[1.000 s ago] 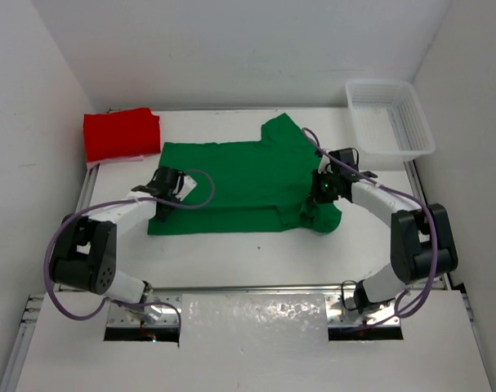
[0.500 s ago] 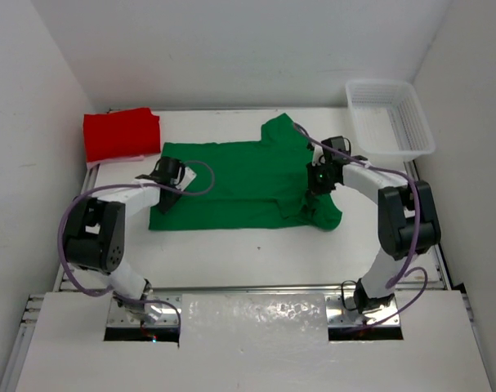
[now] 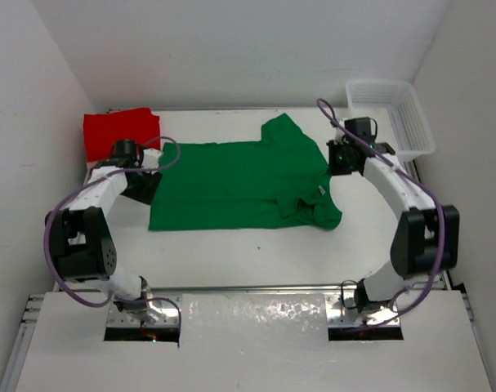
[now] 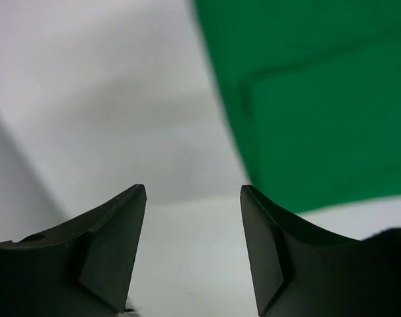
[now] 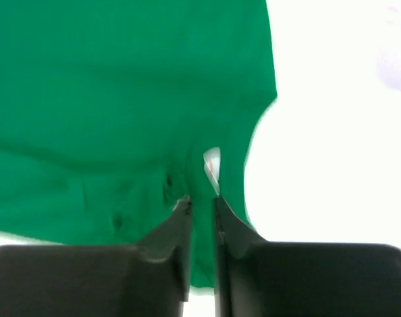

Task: Fold and stack the t-shirts
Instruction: Fold the flattened tshirt in 1/3 of the way

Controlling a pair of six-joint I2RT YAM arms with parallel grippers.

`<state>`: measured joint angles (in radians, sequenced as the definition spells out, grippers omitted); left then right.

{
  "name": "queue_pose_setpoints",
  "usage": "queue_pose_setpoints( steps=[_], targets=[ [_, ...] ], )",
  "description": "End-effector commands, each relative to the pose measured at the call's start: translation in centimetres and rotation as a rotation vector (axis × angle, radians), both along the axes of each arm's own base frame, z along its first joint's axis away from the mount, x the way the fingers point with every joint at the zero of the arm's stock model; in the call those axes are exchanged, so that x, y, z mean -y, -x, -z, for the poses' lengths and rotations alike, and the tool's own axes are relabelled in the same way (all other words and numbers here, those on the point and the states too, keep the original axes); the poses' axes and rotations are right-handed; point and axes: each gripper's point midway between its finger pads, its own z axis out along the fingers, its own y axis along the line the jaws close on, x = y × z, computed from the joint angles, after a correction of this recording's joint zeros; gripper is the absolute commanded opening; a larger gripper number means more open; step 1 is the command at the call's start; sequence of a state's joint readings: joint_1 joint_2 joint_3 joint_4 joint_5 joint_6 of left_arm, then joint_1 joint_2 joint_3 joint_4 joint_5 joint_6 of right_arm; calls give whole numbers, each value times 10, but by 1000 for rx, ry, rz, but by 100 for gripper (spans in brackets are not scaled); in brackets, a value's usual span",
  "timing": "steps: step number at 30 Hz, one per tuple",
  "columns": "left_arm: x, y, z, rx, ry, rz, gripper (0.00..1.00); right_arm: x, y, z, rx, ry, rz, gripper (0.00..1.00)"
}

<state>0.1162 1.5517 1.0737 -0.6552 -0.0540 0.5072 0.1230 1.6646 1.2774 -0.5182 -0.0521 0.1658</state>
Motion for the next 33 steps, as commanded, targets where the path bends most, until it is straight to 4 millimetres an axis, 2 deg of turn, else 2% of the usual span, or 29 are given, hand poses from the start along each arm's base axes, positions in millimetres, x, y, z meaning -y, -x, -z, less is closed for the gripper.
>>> queue_pose_setpoints(
  steps=[1,2,3,4,6,10,13,18,22,23,25,26,27,29,33],
  targets=[
    [47,53,27,-157,222,44,58,8,75,26,-122,-15,15,11],
    [45,54,33,-168,213,33,58,4,81,23,-89,-40,3,12],
    [45,60,45,-205,217,13,58,1,102,43,-134,-57,-16,25],
    [46,61,53,-226,222,7,58,-5,104,39,-88,-84,-47,32],
    [45,60,59,-236,220,-15,58,-4,126,60,-119,-83,-52,43],
    [42,52,70,-222,211,-34,58,-4,133,74,-95,-91,-61,48],
    [45,53,78,-237,233,-39,58,-7,127,81,-102,-96,-74,48],
    [49,57,84,-247,251,-39,57,-3,122,95,-131,-74,-65,46],
    [53,52,83,-244,277,-29,50,-11,119,98,-131,-108,-84,41],
    [54,51,84,-245,280,-30,40,-12,118,99,-129,-114,-82,37],
    [55,50,86,-255,289,-29,26,-10,114,103,-131,-107,-69,27],
    [55,48,87,-255,289,-29,4,-7,109,101,-124,-110,-48,13],
    [55,48,88,-260,287,-29,0,-3,106,100,-123,-113,-30,7],
    [51,50,90,-273,268,-30,0,8,97,92,-114,-139,29,0],
    [33,52,89,-244,167,-44,0,17,90,85,-109,-174,76,0]
  ],
)
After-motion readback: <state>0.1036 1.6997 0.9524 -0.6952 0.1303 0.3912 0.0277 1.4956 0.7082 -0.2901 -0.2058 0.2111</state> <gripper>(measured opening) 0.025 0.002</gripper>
